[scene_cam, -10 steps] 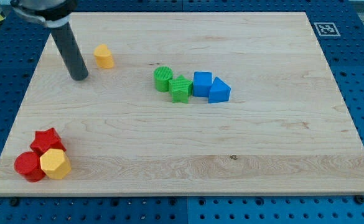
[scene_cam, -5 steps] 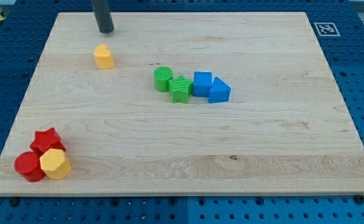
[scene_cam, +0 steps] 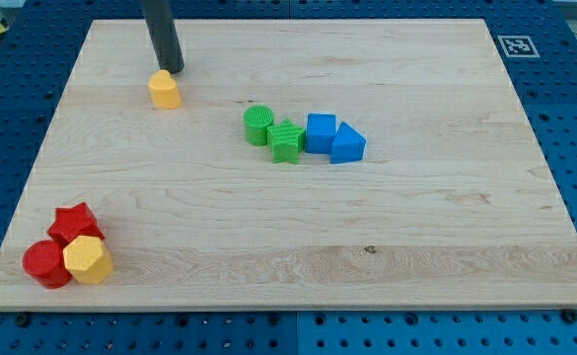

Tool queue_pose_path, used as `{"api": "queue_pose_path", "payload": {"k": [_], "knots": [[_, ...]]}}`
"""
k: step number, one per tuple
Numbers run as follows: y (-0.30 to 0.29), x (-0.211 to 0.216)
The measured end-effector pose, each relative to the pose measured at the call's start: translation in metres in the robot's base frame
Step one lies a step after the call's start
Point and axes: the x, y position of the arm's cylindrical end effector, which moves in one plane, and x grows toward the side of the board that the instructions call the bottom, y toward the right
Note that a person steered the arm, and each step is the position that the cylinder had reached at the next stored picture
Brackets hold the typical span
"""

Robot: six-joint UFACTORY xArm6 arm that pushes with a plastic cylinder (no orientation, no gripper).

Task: Move the yellow heart to the red star

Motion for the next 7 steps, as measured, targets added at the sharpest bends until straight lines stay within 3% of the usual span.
{"api": "queue_pose_path", "payload": {"k": [6, 7], "knots": [[-0.035, 0.134], [-0.036, 0.134]]}}
